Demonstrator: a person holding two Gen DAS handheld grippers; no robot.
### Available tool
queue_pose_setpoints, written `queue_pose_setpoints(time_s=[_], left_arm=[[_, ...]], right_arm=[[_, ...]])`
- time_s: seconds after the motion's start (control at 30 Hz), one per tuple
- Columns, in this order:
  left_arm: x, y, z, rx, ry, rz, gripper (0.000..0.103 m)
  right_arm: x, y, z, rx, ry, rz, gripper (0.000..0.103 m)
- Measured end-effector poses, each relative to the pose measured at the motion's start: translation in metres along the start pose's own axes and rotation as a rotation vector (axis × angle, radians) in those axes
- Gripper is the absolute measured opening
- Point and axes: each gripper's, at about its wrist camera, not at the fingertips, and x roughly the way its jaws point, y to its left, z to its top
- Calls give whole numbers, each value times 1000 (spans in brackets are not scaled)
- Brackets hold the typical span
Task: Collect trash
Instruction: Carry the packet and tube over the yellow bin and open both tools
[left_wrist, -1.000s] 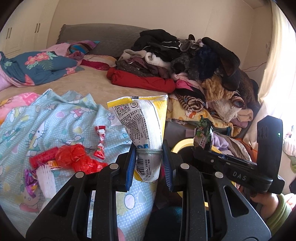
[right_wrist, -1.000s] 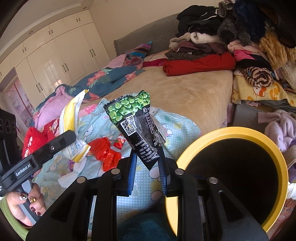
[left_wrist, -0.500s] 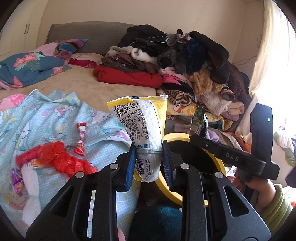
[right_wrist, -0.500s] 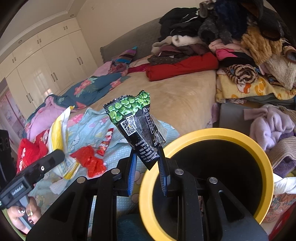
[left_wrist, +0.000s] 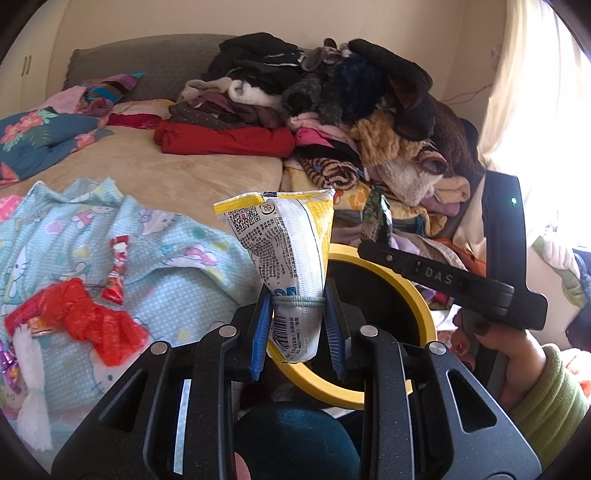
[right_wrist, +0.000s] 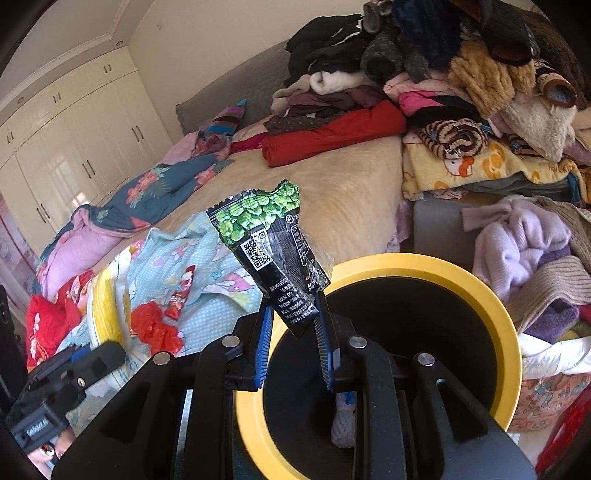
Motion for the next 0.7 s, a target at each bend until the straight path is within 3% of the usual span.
queue_pose_setpoints(time_s=[0.7], left_arm=[[64,-32,-17,35,145,-55,21]], right_arm=[[5,-67,-9,131,22,-86,22]])
